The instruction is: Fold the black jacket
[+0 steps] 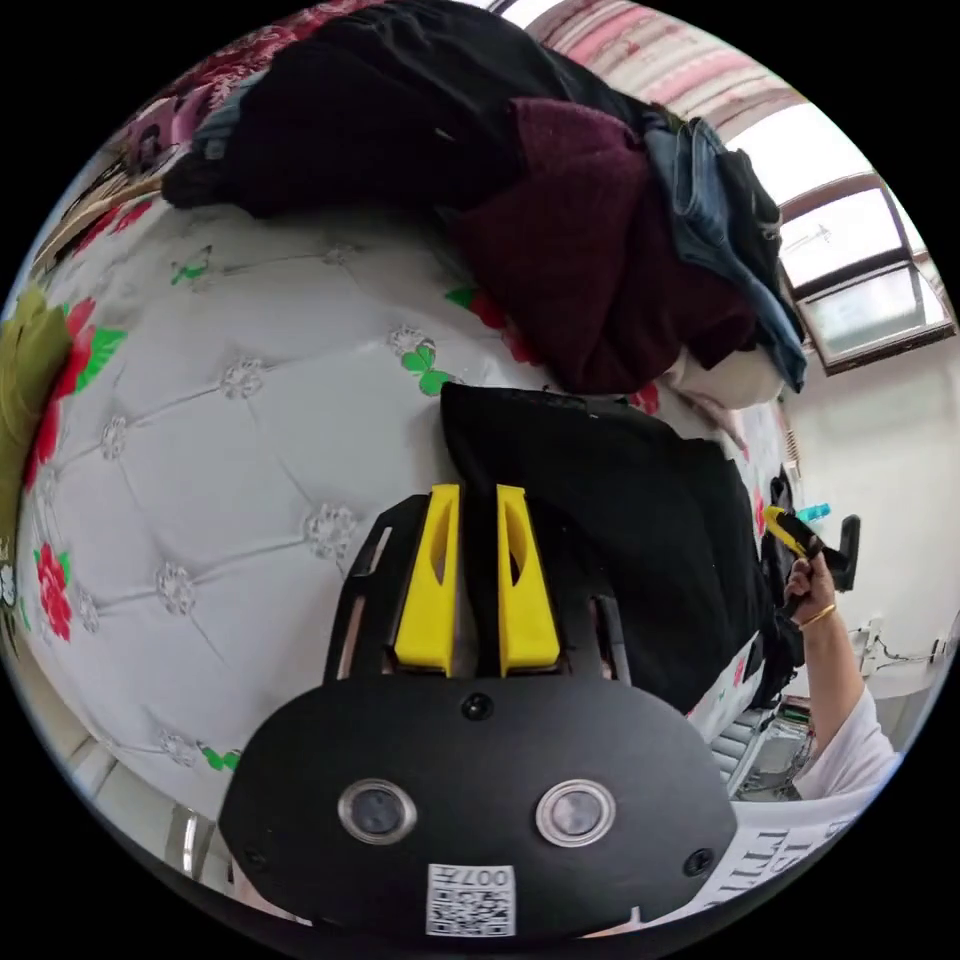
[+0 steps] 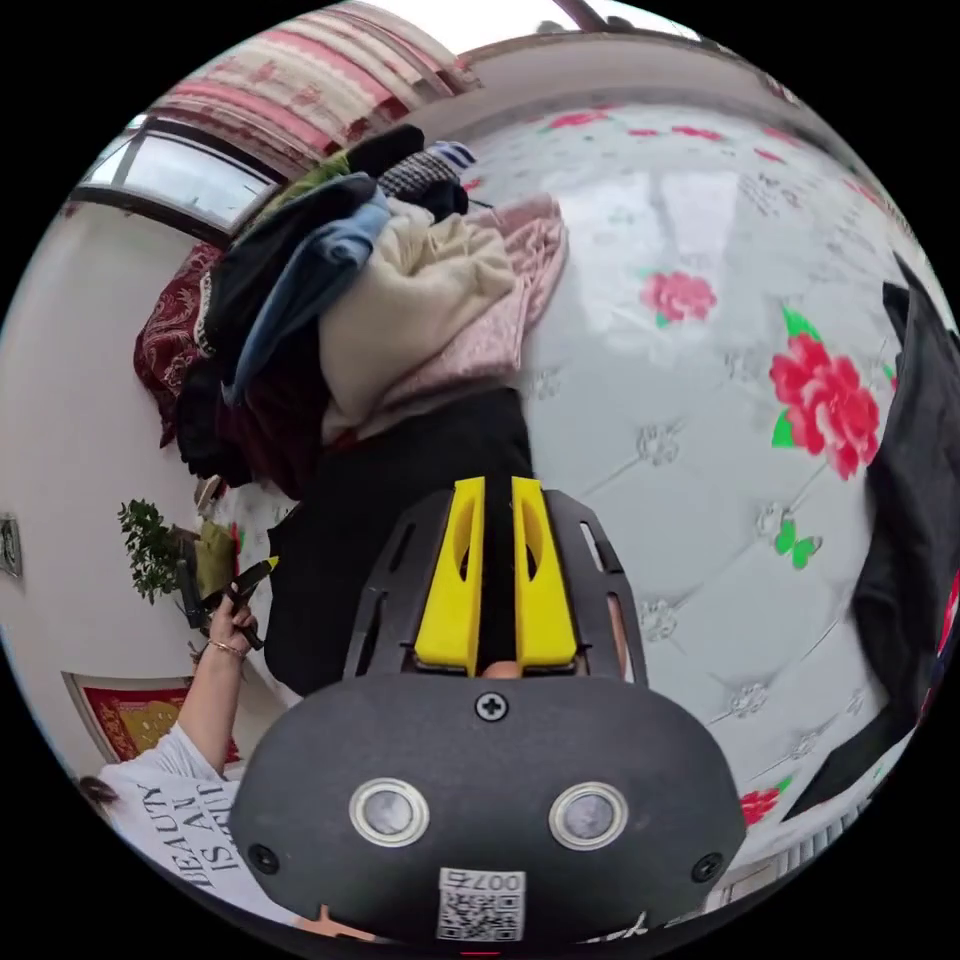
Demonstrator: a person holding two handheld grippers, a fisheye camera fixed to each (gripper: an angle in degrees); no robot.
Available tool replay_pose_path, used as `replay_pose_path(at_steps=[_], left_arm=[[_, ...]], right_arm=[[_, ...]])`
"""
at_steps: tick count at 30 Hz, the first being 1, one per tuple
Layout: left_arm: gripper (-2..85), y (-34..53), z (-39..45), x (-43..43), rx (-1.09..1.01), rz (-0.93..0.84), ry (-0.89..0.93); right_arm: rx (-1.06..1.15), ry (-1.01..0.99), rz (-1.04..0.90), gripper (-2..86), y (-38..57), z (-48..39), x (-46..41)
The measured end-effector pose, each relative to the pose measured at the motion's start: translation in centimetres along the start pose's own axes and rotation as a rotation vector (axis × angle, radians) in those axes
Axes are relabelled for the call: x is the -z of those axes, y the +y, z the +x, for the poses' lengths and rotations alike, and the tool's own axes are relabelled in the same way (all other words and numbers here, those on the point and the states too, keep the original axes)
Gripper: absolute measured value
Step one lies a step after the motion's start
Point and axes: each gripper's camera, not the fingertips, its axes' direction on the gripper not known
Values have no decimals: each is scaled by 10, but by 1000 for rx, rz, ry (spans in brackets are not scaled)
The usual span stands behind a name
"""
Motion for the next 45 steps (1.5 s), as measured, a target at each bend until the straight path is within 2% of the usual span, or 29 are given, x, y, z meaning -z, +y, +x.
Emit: replay_pose_path(at_steps=[6, 9, 12, 19, 23, 25, 28, 31, 33, 34, 36, 37, 39, 42, 45], left_arm=[[60, 112, -9, 70, 36, 149, -31], [59, 159, 21, 86, 12, 117, -5], [61, 181, 86, 80, -108, 56, 38], [73, 155, 244, 0, -437, -60, 179], [62, 148, 278, -83, -526, -238, 0], [60, 144, 276, -80, -528, -212, 21], [57, 132, 267, -60, -456, -236, 53], [54, 129, 250, -17, -399, -186, 65], [52, 133, 231, 14, -355, -140, 97], [52, 138, 216, 35, -323, -109, 121], [53, 146, 187, 64, -255, -72, 130], [53, 152, 167, 83, -203, -49, 131], [53, 163, 135, 109, -114, -23, 127], [58, 186, 83, 151, 37, 39, 132], [61, 203, 46, 182, 155, 64, 113]], right_arm=[[-146, -137, 154, 78, 141, 49, 54], [-297, -175, 163, 95, 206, 83, 73], [-388, -265, 72, 108, 232, 103, 66], [-396, -399, 4, 108, 211, 84, 18], [-437, -480, 57, 77, 219, 67, 5], [-421, -471, 83, 66, 220, 53, 12], [-267, -424, 114, 47, 208, 1, 34], [40, -329, 116, 32, 188, -93, 61], [341, -246, 97, 26, 179, -190, 75], [423, -226, 90, 26, 179, -216, 76], [758, -168, 30, 29, 192, -326, 65], [833, -165, 7, 30, 198, -351, 59], [1113, -149, -84, 36, 234, -439, 22], [1311, -131, -217, 45, 286, -510, -51], [1292, -130, -429, 59, 317, -531, -145]])
